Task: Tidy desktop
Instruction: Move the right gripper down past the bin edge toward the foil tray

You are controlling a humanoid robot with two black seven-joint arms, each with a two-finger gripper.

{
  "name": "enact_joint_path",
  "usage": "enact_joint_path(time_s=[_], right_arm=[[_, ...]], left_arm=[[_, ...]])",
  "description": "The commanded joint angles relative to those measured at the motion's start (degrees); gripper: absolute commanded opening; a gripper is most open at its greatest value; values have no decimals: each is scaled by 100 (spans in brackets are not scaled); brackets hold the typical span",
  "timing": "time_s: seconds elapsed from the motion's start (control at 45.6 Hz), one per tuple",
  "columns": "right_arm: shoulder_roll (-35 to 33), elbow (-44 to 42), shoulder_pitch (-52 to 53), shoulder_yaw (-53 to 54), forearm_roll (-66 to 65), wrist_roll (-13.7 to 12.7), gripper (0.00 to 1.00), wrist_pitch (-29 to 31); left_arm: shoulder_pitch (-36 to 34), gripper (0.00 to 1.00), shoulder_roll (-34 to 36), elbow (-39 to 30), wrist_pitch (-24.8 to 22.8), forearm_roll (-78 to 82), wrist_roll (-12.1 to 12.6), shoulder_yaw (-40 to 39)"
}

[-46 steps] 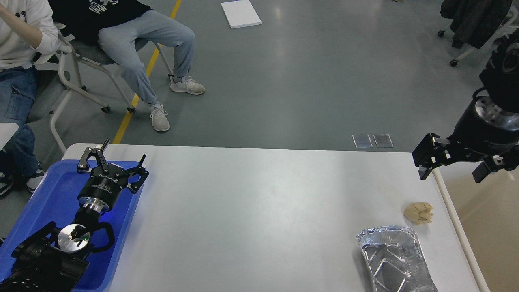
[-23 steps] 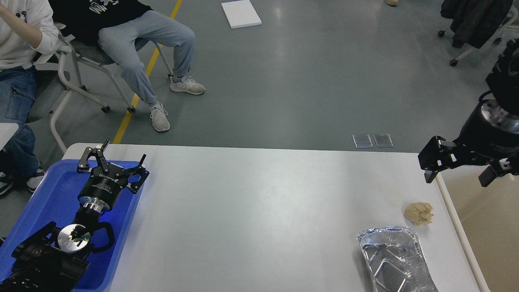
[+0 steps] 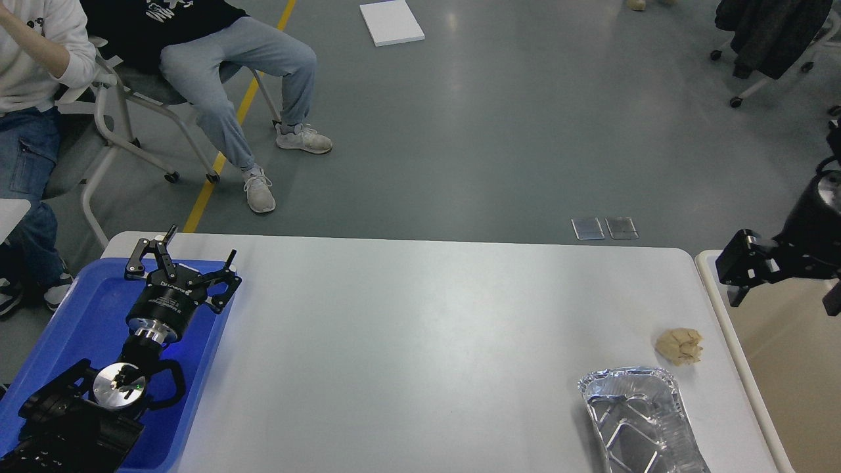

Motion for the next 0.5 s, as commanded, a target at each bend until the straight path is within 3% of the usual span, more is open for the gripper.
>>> enact_joint_path(time_s=[0.0,0.329,0.483], right_arm=[[-735,-191,-639,222,-647,-5,100,0],[-2511,-235,-2502,2674,-2466,4,100,0],[-2626,-270,-3039,3158,-2669,4,100,0]], left_arm=[[0,100,0,2,0,1,1,0],[0,100,0,2,0,1,1,0],[0,100,0,2,0,1,1,0]])
